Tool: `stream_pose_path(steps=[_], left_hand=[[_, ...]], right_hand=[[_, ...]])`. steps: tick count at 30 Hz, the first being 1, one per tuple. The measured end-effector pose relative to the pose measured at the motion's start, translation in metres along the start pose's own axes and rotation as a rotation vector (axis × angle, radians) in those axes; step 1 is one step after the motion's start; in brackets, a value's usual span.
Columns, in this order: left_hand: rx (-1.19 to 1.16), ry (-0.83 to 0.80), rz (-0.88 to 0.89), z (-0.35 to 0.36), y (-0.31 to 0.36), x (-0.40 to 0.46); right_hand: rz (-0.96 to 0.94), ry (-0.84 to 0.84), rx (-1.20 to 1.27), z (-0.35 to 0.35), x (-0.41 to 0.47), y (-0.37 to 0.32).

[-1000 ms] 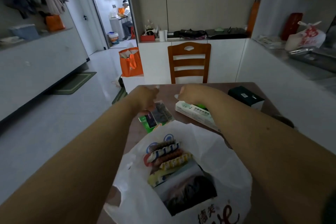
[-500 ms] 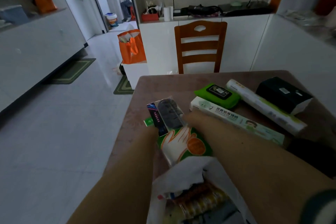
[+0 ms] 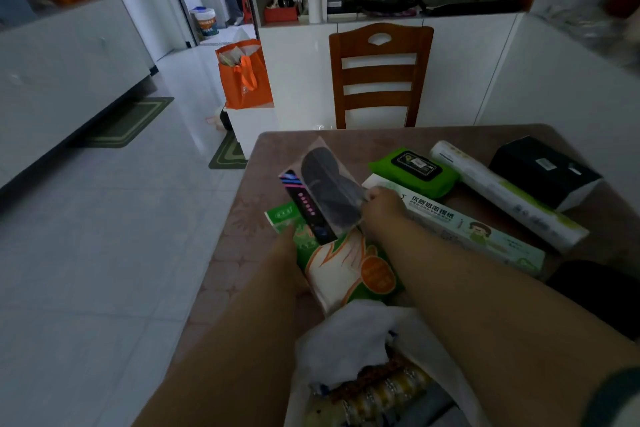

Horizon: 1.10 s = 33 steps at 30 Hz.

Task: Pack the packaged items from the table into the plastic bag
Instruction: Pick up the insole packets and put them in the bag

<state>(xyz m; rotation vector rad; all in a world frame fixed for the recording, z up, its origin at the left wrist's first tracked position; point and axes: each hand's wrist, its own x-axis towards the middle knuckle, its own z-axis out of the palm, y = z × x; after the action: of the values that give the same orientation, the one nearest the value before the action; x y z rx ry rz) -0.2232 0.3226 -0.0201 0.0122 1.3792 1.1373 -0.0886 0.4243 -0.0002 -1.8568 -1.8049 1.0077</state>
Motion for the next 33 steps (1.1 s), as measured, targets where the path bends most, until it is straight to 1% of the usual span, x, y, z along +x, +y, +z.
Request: stream_pose_path(steps=[1, 2, 3, 4, 5, 6, 7, 8, 9, 10, 11, 13, 14, 15, 17, 19, 21, 23, 25, 27, 29, 30, 31, 32, 33], left_hand=[[-0.079, -0.041, -0.021, -0.002, -0.002, -0.004], [-0.151, -0.068, -0.017, -0.003, -0.004, -0.005], [-0.213, -0.078, -0.008, -0.004, -0.006, -0.007], [-0.264, -0.096, 0.010, -0.004, -0.008, -0.009], [-0.282, -0.118, 0.020, -0.003, -0.010, -0.011], [-0.259, -0.139, 0.015, -0.002, -0.014, -0.013], [-0.175, -0.135, 0.008, 0.002, -0.020, -0.016], [-0.067, -0.118, 0.019, 0.006, -0.026, -0.016], [0.049, -0.069, 0.055, 0.010, -0.032, -0.016], [0.124, -0.010, 0.108, 0.015, -0.034, -0.016], [0.144, 0.019, 0.167, 0.019, -0.032, -0.017], [0.065, -0.012, 0.276, 0.027, -0.016, -0.018], [0.022, -0.045, 0.316, 0.030, -0.003, -0.017], [0.005, -0.074, 0.350, 0.033, 0.009, -0.016], [0.015, -0.109, 0.381, 0.038, 0.023, -0.014], [0.037, -0.138, 0.349, 0.044, 0.022, -0.015], [0.054, -0.171, 0.268, 0.052, 0.013, -0.013], [0.082, -0.199, 0.208, 0.059, 0.004, -0.010], [0.096, -0.208, 0.190, 0.065, -0.001, -0.005], [0.093, -0.216, 0.187, 0.068, -0.004, -0.002], [0.111, -0.201, 0.194, 0.070, -0.004, -0.005], [0.126, -0.192, 0.202, 0.071, -0.003, -0.010], [0.139, -0.181, 0.215, 0.073, 0.001, -0.015], [0.145, -0.170, 0.234, 0.076, 0.006, -0.021], [0.144, -0.166, 0.258, 0.079, 0.012, -0.029]], right_hand=[[0.004, 0.012, 0.076, -0.008, -0.001, 0.001], [0.041, -0.012, 0.140, -0.018, -0.003, 0.003], [0.118, -0.073, 0.200, -0.027, -0.006, 0.006], [0.213, -0.167, 0.237, -0.036, -0.011, 0.010], [0.298, -0.281, 0.206, -0.043, -0.018, 0.016], [0.347, -0.401, 0.117, -0.048, -0.026, 0.023], [0.352, -0.500, -0.003, -0.051, -0.033, 0.030], [0.322, -0.563, -0.122, -0.052, -0.039, 0.034], [0.270, -0.570, -0.220, -0.051, -0.043, 0.037], [0.211, -0.517, -0.283, -0.049, -0.043, 0.040], [0.157, -0.412, -0.316, -0.049, -0.041, 0.040], [0.047, -0.123, -0.322, -0.059, -0.031, 0.038], [0.000, -0.007, -0.282, -0.067, -0.023, 0.037], [-0.017, 0.079, -0.212, -0.076, -0.016, 0.037], [0.028, 0.197, -0.078, -0.094, -0.003, 0.043], [0.095, 0.262, -0.057, -0.101, 0.004, 0.058], [0.121, 0.252, -0.145, -0.102, 0.007, 0.074], [0.119, 0.158, -0.298, -0.100, 0.008, 0.087], [0.099, 0.057, -0.480, -0.098, 0.006, 0.093], [0.039, 0.028, -0.556, -0.097, 0.004, 0.094], [-0.017, 0.066, -0.444, -0.099, 0.001, 0.089], [-0.026, 0.102, -0.328, -0.101, 0.000, 0.084], [-0.020, 0.104, -0.172, -0.106, -0.002, 0.075], [0.005, 0.045, 0.019, -0.112, -0.007, 0.063], [0.040, -0.067, 0.230, -0.117, -0.013, 0.050]])
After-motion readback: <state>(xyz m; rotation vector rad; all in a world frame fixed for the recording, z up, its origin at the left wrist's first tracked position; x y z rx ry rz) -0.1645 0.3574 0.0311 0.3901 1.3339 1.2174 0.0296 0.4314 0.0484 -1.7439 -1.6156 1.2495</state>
